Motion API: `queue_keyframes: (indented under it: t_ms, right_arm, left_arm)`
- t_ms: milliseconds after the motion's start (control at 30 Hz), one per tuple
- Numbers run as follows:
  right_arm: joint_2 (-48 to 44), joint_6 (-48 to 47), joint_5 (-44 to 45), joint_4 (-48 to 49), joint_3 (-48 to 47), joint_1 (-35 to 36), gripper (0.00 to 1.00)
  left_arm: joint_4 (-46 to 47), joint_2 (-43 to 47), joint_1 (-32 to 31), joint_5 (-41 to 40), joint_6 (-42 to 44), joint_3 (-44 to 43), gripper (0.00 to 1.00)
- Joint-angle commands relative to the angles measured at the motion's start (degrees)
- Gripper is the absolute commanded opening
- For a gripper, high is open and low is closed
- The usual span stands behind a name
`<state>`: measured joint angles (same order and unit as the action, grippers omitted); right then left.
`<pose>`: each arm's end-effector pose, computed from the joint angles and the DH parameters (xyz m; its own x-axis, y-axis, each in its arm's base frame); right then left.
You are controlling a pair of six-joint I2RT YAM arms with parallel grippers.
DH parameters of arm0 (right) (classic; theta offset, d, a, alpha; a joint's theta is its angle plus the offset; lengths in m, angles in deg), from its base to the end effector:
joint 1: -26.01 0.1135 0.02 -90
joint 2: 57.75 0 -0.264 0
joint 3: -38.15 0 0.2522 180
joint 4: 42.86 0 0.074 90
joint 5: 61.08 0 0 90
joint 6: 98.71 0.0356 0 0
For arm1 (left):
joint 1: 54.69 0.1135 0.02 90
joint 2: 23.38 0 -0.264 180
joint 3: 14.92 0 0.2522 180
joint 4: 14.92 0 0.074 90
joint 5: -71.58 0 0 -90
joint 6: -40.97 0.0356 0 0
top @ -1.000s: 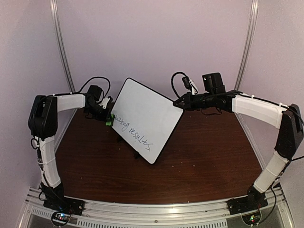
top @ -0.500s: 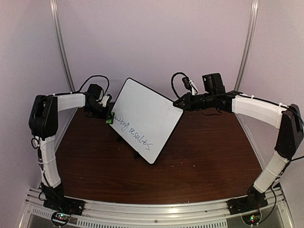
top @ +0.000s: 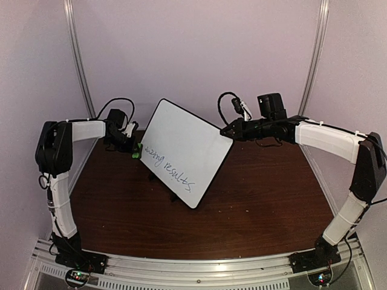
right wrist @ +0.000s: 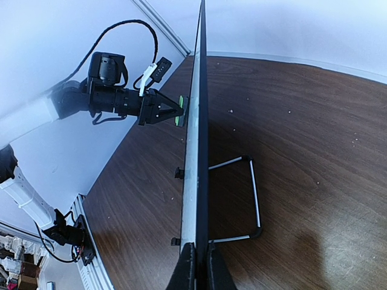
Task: Erase the whiteboard
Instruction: Erase the center of the whiteboard.
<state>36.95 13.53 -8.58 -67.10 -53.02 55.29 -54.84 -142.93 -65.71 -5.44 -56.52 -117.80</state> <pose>0.3242 0.2066 0.3134 -0.7008 -0.0487 -0.7116 -0.6402 0.4829 0.5974 0.4418 -0.0942 0.1801 -0.8525 0.0366 -0.5215 0.1982 0.9457 -0.2577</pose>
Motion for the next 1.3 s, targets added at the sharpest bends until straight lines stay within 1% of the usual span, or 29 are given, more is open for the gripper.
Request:
queue_keyframes:
  t_ms: [0, 233, 367, 533, 700, 833, 900, 1000, 1200, 1267]
  right_arm:
    - [0.7, -5.3, -7.5, -0.8, 0.9, 2.4, 0.00]
    - [0.6, -5.4, -7.4, -0.9, 0.9, 2.5, 0.00]
    - [0.8, -5.3, -7.5, -0.6, 1.0, 2.5, 0.00]
    - [1.0, -5.4, -7.6, -0.6, 0.9, 2.5, 0.00]
    - [0.2, -5.6, -7.2, -1.0, 1.2, 2.5, 0.00]
    - [0.1, -5.7, -6.9, -1.1, 1.3, 2.5, 0.00]
    - [0.1, -5.5, -7.1, -0.9, 1.1, 2.5, 0.00]
    - [0.4, -5.3, -7.3, -0.8, 1.0, 2.5, 0.00]
    - [0.6, -5.3, -7.4, -0.8, 0.9, 2.5, 0.00]
    - [0.6, -5.3, -7.3, -0.9, 0.9, 2.6, 0.00]
  left_arm:
    - [2.7, 1.5, -2.8, 3.6, -0.9, 3.5, 0.03]
    - [4.6, 2.3, -3.2, 7.1, -3.0, 7.7, 0.03]
    - [5.5, 2.5, -3.7, 6.3, -3.9, 8.3, 0.03]
    - [6.3, 1.3, -2.8, 4.7, -3.2, 3.5, 0.03]
    - [8.1, 0.7, 0.2, 8.1, -4.3, -2.5, 0.03]
    - [5.8, 0.8, 0.3, 8.2, -3.9, -5.9, 0.03]
    - [5.7, 1.3, 0.3, 7.8, -3.6, -4.9, 0.03]
    - [5.8, 2.3, 0.3, 6.9, -3.2, -1.1, 0.03]
    - [8.6, 6.1, 0.3, 6.4, -4.7, 9.1, 0.03]
    - [7.3, 6.3, 0.1, 4.1, -3.5, 10.2, 0.03]
